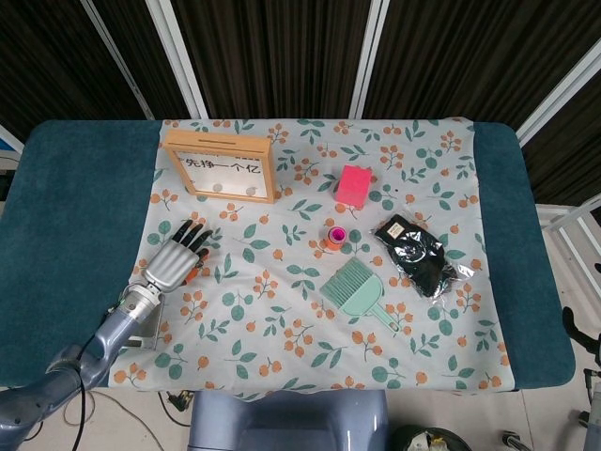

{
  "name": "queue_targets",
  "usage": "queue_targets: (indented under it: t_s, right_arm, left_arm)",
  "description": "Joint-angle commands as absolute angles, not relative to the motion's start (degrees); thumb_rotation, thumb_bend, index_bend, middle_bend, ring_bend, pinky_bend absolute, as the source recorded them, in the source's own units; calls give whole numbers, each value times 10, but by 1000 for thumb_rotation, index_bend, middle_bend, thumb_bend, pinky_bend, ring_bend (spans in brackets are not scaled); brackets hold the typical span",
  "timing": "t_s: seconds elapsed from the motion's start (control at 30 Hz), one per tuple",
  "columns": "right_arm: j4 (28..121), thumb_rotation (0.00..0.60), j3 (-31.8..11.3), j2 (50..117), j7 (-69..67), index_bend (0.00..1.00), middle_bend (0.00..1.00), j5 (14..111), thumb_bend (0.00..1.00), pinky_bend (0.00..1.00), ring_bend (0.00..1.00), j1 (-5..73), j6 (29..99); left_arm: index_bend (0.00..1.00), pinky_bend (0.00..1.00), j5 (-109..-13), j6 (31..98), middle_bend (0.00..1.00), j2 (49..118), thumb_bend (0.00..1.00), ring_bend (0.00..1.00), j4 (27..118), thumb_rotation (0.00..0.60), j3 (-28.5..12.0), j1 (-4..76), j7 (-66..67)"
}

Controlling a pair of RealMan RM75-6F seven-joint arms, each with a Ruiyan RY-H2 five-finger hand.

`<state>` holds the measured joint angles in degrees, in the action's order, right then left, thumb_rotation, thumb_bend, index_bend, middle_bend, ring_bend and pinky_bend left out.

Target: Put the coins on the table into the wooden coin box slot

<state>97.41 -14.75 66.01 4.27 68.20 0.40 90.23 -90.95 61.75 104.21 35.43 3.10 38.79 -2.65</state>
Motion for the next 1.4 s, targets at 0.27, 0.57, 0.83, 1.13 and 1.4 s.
queue_targets:
  t_s: [0.27, 0.57, 0.83, 1.13, 1.4]
  right_arm:
    - [975, 600, -147, 660, 44, 234, 46, 680, 394, 0, 12, 4, 900]
    - [974, 600, -148, 660, 44, 235, 46, 681, 394, 0, 12, 4, 902]
    - [974, 600, -147, 660, 45, 234, 46, 681, 395, 0, 12, 5, 901]
    - [975, 600, -147, 660, 46, 235, 46, 678, 395, 0, 12, 4, 901]
    - [976, 600, -148, 659, 48, 235, 46, 675, 394, 0, 12, 4, 900]
  left_arm:
    - [321, 0, -908, 623, 86, 1036, 395, 0, 365, 600, 27, 382, -18]
    - [386, 0, -914, 630, 98, 1036, 398, 0, 365, 600, 30, 378, -23]
    - [432, 0, -915, 636, 100, 1037, 399, 0, 358, 600, 29, 374, -26]
    - [436, 0, -918, 641, 96, 1038, 399, 0, 354, 600, 30, 370, -24]
    - [412, 0, -920, 640, 92, 1042, 399, 0, 351, 600, 31, 372, -22]
